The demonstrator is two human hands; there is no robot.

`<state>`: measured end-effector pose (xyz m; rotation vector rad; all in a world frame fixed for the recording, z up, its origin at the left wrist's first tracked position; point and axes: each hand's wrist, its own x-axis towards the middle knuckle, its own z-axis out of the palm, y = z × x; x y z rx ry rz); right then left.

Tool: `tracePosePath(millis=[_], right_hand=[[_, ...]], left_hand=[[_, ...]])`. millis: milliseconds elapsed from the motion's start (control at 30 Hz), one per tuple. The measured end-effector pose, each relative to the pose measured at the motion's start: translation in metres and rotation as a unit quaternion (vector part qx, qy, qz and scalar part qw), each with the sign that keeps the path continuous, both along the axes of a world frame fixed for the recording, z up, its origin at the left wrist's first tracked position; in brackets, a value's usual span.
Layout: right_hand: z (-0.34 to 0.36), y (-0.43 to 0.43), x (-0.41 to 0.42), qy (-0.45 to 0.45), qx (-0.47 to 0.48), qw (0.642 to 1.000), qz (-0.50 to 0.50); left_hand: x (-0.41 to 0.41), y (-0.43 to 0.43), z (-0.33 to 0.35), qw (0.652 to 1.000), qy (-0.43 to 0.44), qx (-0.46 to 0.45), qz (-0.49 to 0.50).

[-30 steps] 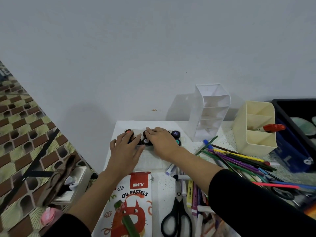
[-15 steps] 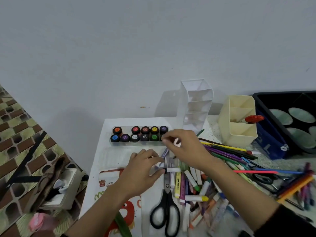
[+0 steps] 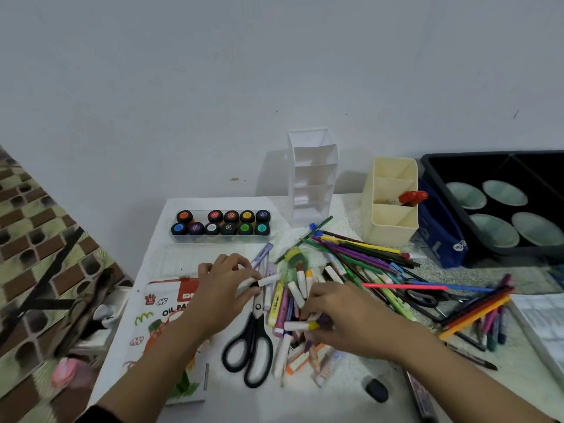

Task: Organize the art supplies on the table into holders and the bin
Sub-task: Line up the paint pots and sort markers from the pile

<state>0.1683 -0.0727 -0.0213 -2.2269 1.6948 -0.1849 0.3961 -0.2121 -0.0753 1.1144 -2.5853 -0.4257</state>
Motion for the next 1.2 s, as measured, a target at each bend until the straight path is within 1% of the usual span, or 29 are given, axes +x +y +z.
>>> tracePosePath(millis=[133,200,267,367,467,533,633,700,733,867,1000,1067,1200], right_hand=[[-0.007,0.0,-0.002,-0.002,-0.014,1.0,0.004],[-0.008,-0.001,-0.004,-0.014,-0.009,1.0,0.006],[-0.012,-0.001,-0.005,-0.02,-0.008,1.0,0.009],[-0.012,-0.004,-0.004,-0.044,-0.016,0.999,0.001],[-0.007,-0.013,-0.001,-0.113,-0.025,0.993,-0.037],[-0.003,-0.025,0.002,-0.18,-0.038,0.98,-0.075],[0.002,-0.048,0.01,-0.314,-0.034,0.939,-0.138],[0.003,-0.067,0.019,-0.357,-0.031,0.918,-0.169],[0.002,-0.077,0.024,-0.363,-0.032,0.914,-0.179],[-0.005,-0.113,0.049,-0.344,-0.037,0.92,-0.184],[-0.013,-0.142,0.066,-0.296,-0.047,0.934,-0.193],[-0.018,-0.152,0.071,-0.27,-0.047,0.942,-0.192],[-0.027,-0.162,0.079,-0.217,-0.059,0.957,-0.184]], left_hand=[[-0.001,0.008,0.008,0.999,0.001,-0.006,0.047],[0.002,0.011,0.012,0.998,0.018,0.003,0.062],[0.006,0.015,0.016,0.995,0.06,0.026,0.069],[0.013,0.021,0.022,0.982,0.15,0.061,0.093],[0.023,0.023,0.028,0.965,0.205,0.085,0.139],[0.03,0.023,0.032,0.944,0.248,0.116,0.184],[0.038,0.019,0.039,0.9,0.32,0.175,0.24],[0.041,0.013,0.045,0.881,0.347,0.199,0.254],[0.041,0.008,0.046,0.879,0.348,0.201,0.257],[0.04,-0.022,0.045,0.905,0.302,0.185,0.234],[0.033,-0.051,0.035,0.945,0.21,0.173,0.178],[0.03,-0.062,0.029,0.955,0.186,0.168,0.156],[0.026,-0.079,0.016,0.966,0.171,0.158,0.114]])
